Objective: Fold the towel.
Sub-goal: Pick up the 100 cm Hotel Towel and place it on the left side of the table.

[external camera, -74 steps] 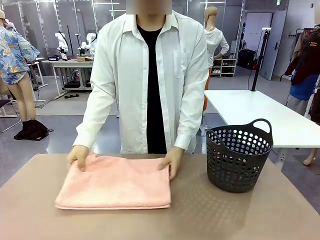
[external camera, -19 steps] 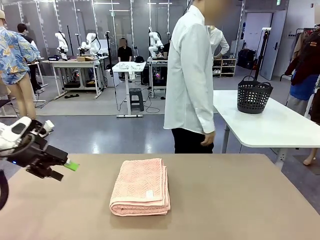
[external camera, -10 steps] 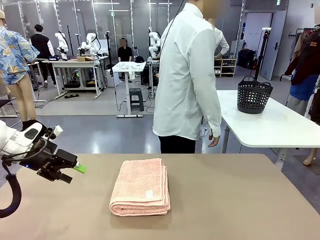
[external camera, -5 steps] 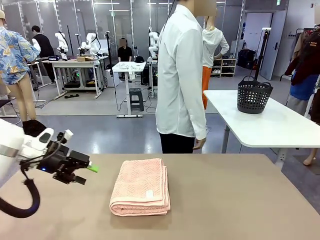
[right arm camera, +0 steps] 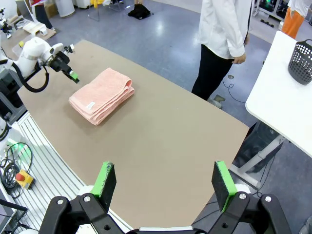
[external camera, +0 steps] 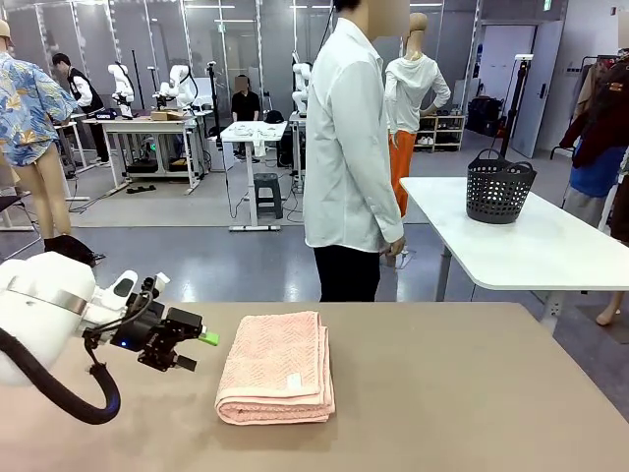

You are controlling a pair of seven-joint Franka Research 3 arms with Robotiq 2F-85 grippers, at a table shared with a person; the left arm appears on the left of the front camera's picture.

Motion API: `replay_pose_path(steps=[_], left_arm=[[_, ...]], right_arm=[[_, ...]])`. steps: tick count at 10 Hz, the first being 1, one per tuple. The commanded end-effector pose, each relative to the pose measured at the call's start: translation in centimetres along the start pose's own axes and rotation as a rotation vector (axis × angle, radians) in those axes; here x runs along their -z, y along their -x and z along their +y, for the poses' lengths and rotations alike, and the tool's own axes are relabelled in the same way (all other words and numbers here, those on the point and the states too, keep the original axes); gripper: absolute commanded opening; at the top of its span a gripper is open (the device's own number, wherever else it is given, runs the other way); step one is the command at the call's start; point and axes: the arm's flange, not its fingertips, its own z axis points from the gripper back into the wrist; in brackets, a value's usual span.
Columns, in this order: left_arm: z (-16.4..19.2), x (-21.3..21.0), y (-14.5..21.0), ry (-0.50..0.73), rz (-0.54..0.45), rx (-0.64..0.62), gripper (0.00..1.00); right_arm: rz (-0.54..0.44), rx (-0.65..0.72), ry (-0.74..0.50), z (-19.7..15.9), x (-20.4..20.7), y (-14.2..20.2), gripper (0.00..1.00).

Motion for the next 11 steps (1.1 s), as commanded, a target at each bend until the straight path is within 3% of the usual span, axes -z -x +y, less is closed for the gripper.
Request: replay_pose_path(steps=[1,11], left_arm=[[0.8,1.9,-0.4,0.080,-0.018,-0.011,1.00],[1.4,6.8,-0.8,0.151,-0.025,-0.064,1.00]], right_arm=[[-0.002,0.001,0.001,0.0,0.1,0.0,1.00],[-0.002,0.001,0.001,0.0,0.1,0.0,1.00]])
